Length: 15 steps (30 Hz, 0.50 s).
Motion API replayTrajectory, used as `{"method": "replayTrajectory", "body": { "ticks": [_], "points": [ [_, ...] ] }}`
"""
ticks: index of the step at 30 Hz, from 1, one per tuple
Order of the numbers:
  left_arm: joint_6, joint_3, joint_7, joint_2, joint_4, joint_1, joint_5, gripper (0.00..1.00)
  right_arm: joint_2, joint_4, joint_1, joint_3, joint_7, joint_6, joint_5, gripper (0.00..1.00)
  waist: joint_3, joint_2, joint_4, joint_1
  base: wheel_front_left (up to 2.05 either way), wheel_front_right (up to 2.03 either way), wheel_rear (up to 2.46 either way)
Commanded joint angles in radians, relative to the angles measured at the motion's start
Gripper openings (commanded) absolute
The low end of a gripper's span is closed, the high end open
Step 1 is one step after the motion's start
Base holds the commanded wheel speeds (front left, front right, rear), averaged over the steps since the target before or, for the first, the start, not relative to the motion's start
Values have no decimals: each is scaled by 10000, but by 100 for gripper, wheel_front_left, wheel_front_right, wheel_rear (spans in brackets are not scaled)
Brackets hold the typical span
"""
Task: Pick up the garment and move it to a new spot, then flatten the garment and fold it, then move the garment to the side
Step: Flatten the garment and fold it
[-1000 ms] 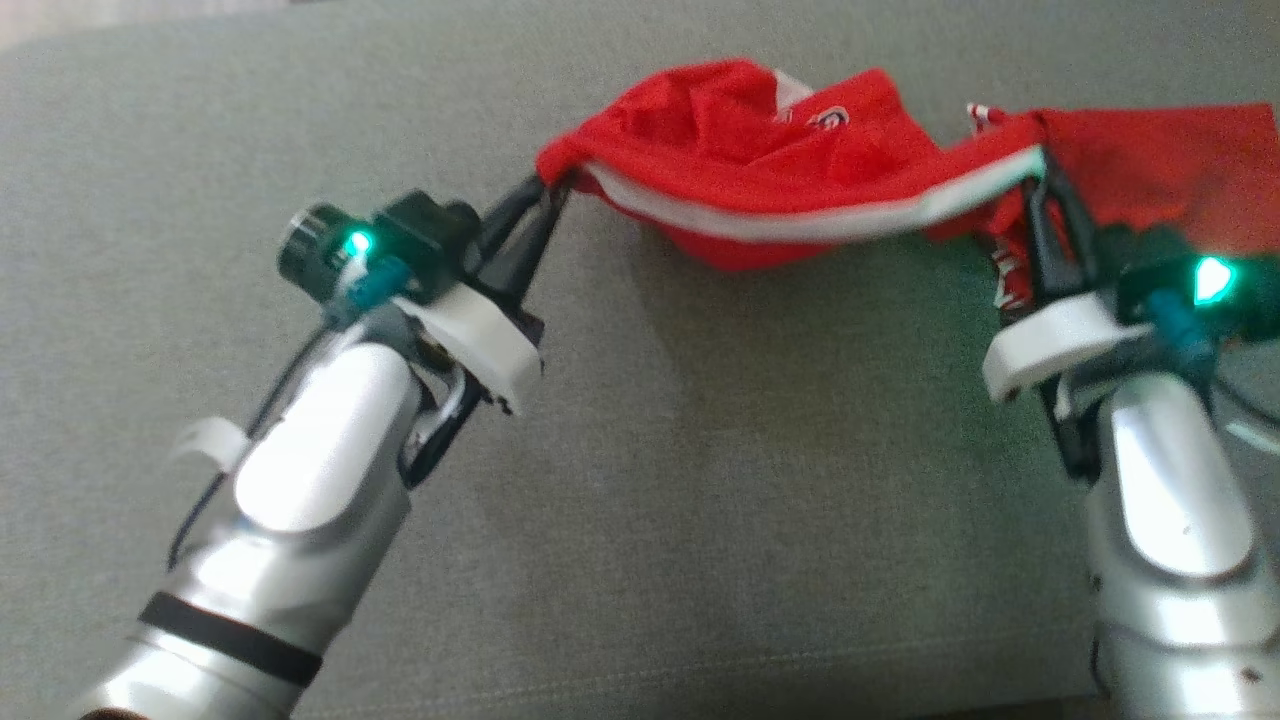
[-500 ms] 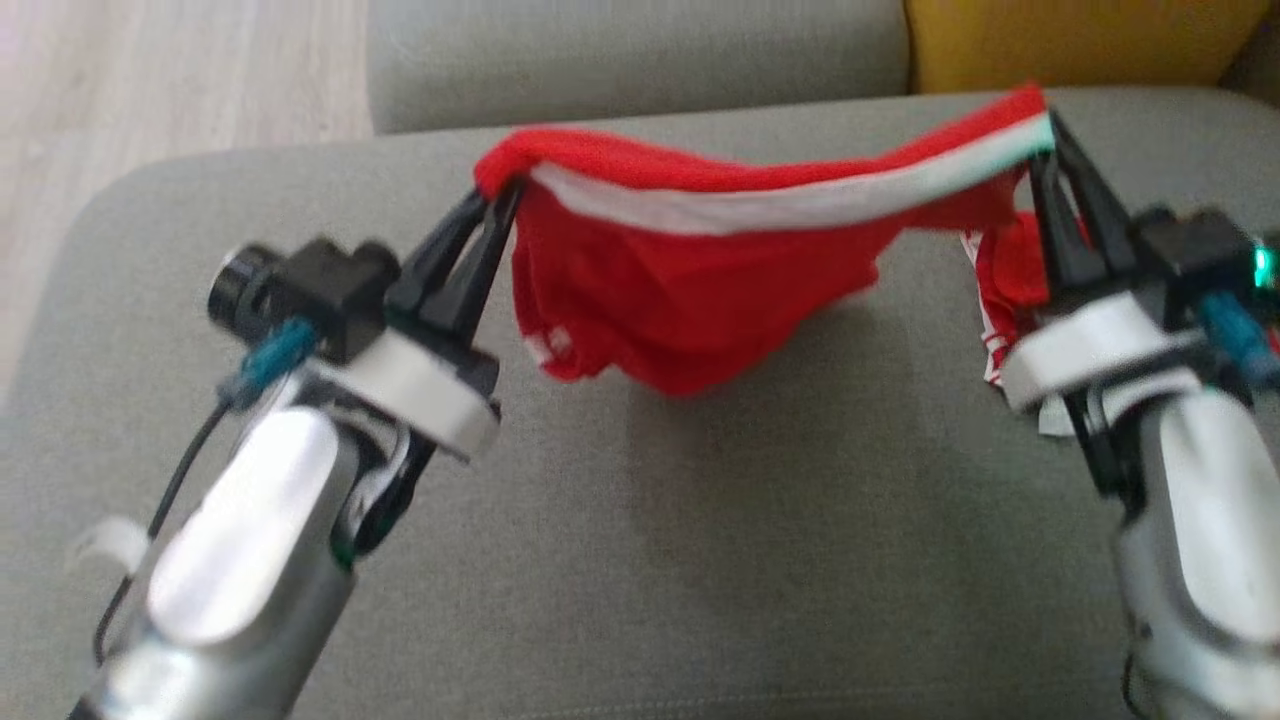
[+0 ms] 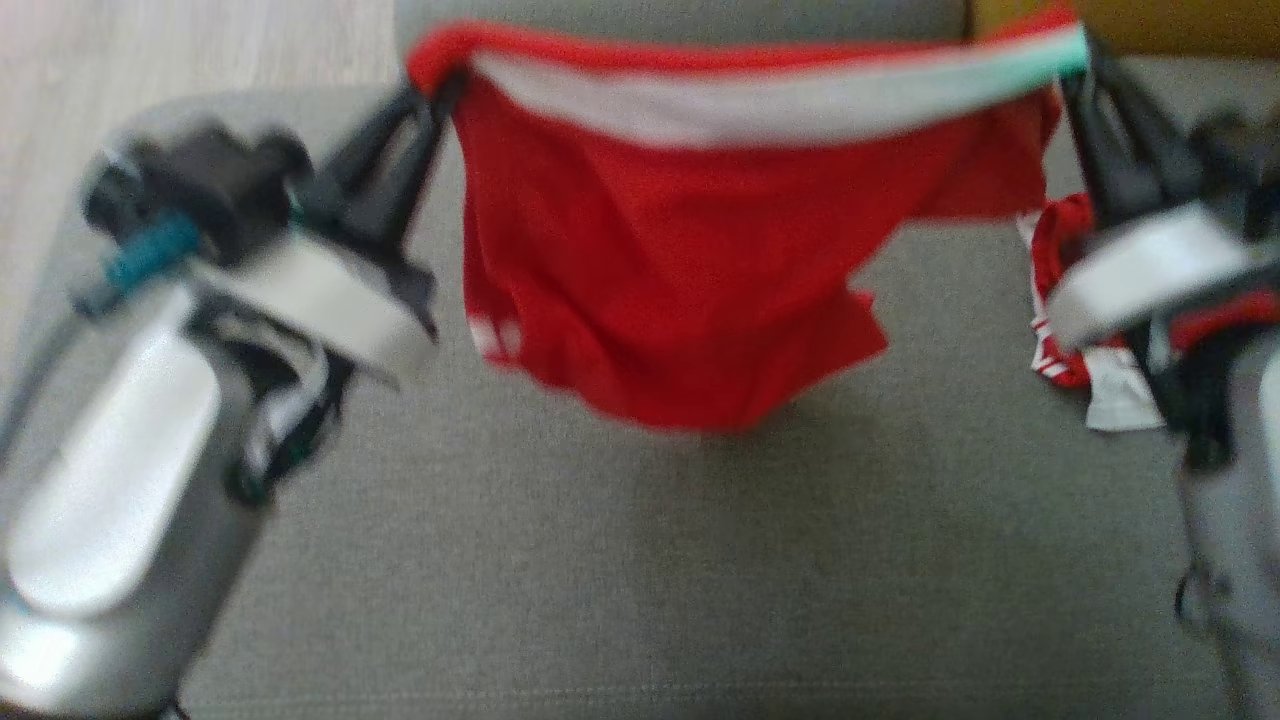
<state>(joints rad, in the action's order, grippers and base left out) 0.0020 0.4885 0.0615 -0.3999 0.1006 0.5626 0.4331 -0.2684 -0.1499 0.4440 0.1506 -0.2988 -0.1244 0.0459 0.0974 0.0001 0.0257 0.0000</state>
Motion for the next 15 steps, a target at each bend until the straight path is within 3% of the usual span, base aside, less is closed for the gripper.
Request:
{"method": "replayTrajectory", "body": {
  "ticks": [1,5,9,15],
  "points": [
    [-151,-670,48,-258,-128,1247,84,0,-217,-33,1146,334,-145,-63,214,0,692,-1,97,0,0,0,0],
    [-623,-856,-30,-114,-1917,3421,73,0,-704,1471,3755,1208,-257,-63,680,0,1787,-1,135,0,0,0,0],
    [-795,-1140,-645,84,-4105,5792,-134,0,-697,3688,6749,1772,385,-63,763,0,2754,-1,158,0,0,0,0],
    [-745,-1454,-2503,520,-6750,8166,-483,0,551,7015,9543,899,2417,-63,122,0,3723,-1,226,0,0,0,0]
  ]
}}
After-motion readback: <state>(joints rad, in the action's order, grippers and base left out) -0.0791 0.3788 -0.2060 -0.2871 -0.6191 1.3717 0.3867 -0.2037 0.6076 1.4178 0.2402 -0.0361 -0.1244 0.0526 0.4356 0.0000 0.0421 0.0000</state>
